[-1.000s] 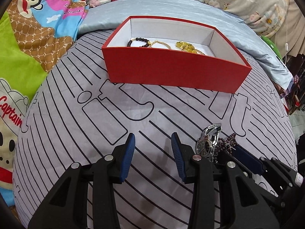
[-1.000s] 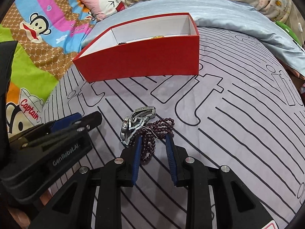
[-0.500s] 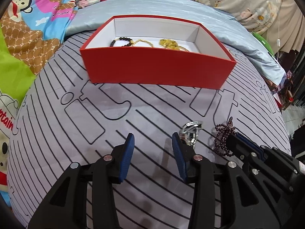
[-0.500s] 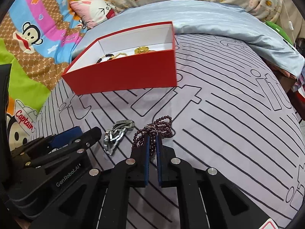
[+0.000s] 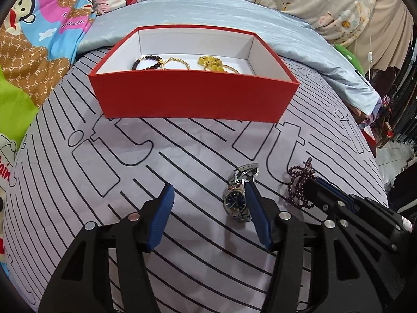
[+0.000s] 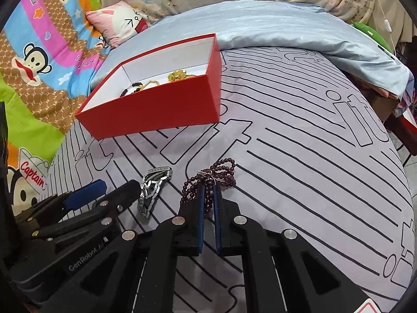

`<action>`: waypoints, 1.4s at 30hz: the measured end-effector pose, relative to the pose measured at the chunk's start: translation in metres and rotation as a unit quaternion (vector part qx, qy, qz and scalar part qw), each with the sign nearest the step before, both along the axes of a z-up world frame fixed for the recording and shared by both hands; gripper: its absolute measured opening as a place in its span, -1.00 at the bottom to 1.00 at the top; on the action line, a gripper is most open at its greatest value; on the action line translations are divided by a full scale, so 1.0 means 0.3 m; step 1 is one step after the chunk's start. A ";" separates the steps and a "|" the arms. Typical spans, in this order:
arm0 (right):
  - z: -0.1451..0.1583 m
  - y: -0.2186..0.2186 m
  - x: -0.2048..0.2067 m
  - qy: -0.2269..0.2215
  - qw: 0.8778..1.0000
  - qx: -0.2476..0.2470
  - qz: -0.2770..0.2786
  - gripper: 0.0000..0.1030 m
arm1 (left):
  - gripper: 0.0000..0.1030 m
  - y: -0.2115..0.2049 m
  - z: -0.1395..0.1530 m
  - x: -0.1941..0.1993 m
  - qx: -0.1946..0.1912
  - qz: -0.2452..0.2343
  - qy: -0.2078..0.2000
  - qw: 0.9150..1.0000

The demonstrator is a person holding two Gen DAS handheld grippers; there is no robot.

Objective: Organize jewelry
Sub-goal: 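Grasp the purple bead strand with the right tool while the left tool grasps the silver watch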

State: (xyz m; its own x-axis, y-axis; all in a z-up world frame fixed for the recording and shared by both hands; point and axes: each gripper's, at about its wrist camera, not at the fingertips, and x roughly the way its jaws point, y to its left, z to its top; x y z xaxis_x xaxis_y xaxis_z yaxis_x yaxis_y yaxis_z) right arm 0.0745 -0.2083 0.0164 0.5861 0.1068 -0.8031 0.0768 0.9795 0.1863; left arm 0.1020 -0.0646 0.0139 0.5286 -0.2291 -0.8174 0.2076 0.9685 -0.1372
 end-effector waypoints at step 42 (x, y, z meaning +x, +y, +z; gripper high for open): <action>0.104 0.045 -0.039 -0.036 0.999 0.016 0.018 -0.87 | -0.62 0.032 0.058 -0.012 -0.001 0.013 -0.016 1.000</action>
State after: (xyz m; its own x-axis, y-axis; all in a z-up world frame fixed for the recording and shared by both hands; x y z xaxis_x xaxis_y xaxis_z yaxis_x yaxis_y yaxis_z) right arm 0.0628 -0.1949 0.0476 0.6372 0.1540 -0.7552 0.0269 0.9748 0.2215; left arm 0.0983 -0.0551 0.0313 0.5600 -0.2156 -0.7999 0.1860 0.9736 -0.1323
